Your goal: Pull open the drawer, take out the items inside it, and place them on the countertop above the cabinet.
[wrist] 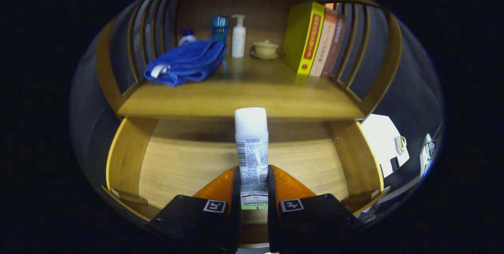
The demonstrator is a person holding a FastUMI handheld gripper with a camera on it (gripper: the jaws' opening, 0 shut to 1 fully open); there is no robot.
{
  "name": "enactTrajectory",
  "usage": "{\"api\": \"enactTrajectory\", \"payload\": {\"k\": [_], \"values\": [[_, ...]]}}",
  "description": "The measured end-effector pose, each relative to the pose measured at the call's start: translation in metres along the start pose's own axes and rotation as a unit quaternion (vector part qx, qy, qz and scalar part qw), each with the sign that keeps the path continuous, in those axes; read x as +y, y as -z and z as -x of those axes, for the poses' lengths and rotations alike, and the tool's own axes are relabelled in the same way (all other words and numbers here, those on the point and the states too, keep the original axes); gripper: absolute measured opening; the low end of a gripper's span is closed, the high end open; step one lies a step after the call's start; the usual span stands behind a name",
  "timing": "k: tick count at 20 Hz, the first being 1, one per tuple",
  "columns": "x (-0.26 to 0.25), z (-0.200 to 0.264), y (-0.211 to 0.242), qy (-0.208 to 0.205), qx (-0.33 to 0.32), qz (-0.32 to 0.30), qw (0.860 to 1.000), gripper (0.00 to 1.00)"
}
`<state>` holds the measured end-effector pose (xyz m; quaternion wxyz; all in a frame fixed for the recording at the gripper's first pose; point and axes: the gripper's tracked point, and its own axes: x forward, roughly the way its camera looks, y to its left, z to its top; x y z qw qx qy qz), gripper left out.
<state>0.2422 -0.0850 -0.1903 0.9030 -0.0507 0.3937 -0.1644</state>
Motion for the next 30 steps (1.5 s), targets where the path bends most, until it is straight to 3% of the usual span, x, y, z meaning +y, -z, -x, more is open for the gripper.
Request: {"api": "enactTrajectory", "payload": {"k": [2, 5, 11, 14, 20, 30], "values": [[-0.009, 0.015, -0.034, 0.003, -0.048, -0.025, 0.999, 0.36], [-0.023, 0.025, -0.070, 0.007, -0.061, -0.028, 0.998, 0.36], [-0.014, -0.015, -0.132, -0.025, -0.059, -0.031, 0.997, 0.36], [0.003, -0.055, -0.136, -0.051, -0.031, -0.042, 0.997, 0.36], [0.006, -0.104, -0.117, -0.060, 0.036, -0.035, 0.997, 0.36], [0.023, -0.144, -0.120, -0.088, 0.030, 0.005, 0.996, 0.40]]}}
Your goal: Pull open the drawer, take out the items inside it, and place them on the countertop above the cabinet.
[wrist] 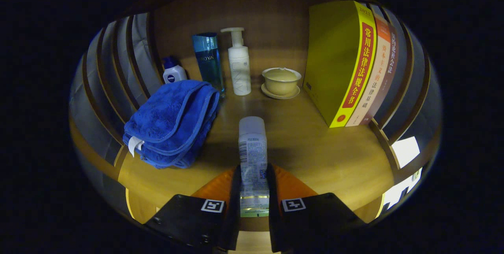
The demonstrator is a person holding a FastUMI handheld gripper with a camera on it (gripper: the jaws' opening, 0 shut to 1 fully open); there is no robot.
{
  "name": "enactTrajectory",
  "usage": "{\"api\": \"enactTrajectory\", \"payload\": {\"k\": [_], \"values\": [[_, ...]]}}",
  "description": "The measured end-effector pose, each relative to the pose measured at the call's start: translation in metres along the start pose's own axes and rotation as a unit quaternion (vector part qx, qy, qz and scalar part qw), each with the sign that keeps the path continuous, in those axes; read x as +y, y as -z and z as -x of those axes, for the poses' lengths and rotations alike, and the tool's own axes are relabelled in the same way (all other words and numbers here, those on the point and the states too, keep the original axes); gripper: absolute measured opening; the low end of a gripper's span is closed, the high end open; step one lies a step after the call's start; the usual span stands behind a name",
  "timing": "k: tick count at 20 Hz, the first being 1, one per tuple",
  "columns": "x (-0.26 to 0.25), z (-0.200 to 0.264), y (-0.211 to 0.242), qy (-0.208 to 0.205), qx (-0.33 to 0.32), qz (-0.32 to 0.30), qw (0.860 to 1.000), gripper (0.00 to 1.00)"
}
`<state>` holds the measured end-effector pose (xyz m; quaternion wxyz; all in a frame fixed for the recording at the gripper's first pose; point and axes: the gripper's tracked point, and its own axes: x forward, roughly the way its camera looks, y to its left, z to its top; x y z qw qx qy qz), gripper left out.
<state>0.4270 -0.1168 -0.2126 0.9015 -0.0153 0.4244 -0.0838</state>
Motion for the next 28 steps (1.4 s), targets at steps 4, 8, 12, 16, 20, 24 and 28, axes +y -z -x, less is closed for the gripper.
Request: {"api": "enactTrajectory", "payload": {"k": [4, 8, 12, 16, 20, 24, 28], "values": [[0.001, -0.003, -0.001, -0.007, -0.006, 0.000, 1.000, 0.48], [-0.001, -0.006, 0.003, -0.013, 0.000, -0.001, 1.000, 0.57], [-0.003, 0.001, 0.004, -0.012, -0.003, 0.000, 1.000, 0.73], [-0.006, 0.023, -0.019, 0.002, -0.058, 0.010, 0.998, 0.93], [-0.006, 0.073, -0.040, 0.022, -0.118, 0.024, 0.993, 0.95], [0.001, 0.133, -0.047, 0.046, -0.178, 0.045, 0.982, 0.95], [0.016, 0.189, -0.043, 0.044, -0.235, 0.047, 0.970, 0.95]]}}
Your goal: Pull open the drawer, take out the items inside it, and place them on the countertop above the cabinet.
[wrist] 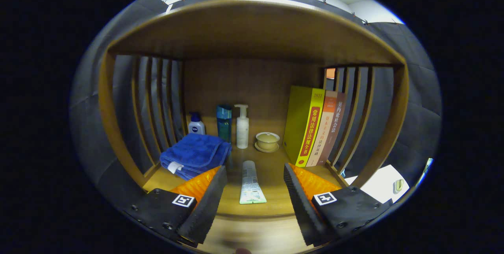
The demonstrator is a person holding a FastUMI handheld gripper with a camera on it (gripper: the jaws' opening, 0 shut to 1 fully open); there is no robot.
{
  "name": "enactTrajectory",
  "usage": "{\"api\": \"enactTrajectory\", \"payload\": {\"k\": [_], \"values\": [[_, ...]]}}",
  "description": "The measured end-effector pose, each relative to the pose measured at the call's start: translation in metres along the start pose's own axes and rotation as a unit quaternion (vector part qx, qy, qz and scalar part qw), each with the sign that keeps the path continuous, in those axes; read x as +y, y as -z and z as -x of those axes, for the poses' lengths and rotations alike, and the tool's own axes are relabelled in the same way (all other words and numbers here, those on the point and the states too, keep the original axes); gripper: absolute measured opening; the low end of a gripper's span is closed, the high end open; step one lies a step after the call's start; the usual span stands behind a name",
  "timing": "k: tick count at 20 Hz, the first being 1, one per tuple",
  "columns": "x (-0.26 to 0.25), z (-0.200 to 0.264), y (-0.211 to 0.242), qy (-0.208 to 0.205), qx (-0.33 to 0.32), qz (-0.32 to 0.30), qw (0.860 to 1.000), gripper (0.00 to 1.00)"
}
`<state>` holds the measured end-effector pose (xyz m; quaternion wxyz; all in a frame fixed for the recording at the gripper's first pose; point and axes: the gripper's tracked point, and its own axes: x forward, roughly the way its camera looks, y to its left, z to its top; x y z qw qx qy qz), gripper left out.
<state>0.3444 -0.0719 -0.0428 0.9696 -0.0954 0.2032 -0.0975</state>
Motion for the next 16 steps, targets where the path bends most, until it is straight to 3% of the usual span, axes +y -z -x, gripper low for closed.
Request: {"api": "enactTrajectory", "payload": {"k": [7, 10, 16], "values": [[0.021, 0.091, 0.012, -0.013, -0.072, 0.000, 0.997, 0.94], [0.040, 0.121, 0.031, -0.040, -0.101, -0.020, 0.994, 0.94], [0.050, 0.142, 0.104, -0.067, -0.131, -0.035, 0.988, 0.94]]}}
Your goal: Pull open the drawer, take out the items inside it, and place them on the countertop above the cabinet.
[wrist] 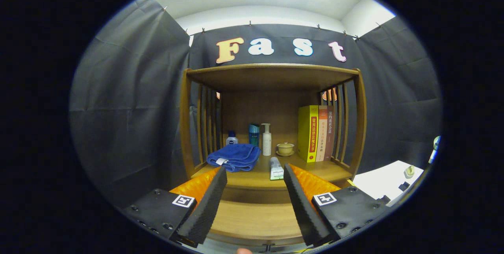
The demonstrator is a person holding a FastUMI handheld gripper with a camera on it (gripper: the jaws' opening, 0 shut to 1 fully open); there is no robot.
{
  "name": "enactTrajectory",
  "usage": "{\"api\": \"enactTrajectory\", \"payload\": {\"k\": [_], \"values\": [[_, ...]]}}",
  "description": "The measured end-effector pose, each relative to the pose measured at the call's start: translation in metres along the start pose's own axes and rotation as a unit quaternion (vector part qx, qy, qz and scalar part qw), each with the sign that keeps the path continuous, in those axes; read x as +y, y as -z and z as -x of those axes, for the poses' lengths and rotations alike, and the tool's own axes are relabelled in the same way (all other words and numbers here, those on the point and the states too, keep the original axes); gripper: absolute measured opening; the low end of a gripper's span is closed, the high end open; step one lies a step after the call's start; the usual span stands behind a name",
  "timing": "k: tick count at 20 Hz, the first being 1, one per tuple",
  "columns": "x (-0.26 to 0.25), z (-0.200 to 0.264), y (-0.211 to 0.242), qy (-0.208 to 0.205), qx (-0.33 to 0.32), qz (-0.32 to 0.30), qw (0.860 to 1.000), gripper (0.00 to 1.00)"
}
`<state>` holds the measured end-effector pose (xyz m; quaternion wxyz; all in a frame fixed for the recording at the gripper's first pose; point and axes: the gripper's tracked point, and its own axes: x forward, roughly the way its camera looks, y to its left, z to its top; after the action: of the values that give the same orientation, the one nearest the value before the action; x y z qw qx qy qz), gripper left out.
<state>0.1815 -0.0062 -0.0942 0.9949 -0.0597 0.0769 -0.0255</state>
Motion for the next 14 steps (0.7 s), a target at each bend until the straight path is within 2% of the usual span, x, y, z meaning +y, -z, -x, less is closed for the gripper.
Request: {"api": "enactTrajectory", "payload": {"k": [5, 9, 14], "values": [[0.009, 0.038, 0.045, -0.017, -0.009, -0.007, 1.000, 0.94], [0.005, 0.082, 0.094, -0.017, 0.011, 0.004, 1.000, 0.94], [-0.001, 0.099, 0.148, -0.019, 0.042, 0.018, 0.999, 0.94]]}}
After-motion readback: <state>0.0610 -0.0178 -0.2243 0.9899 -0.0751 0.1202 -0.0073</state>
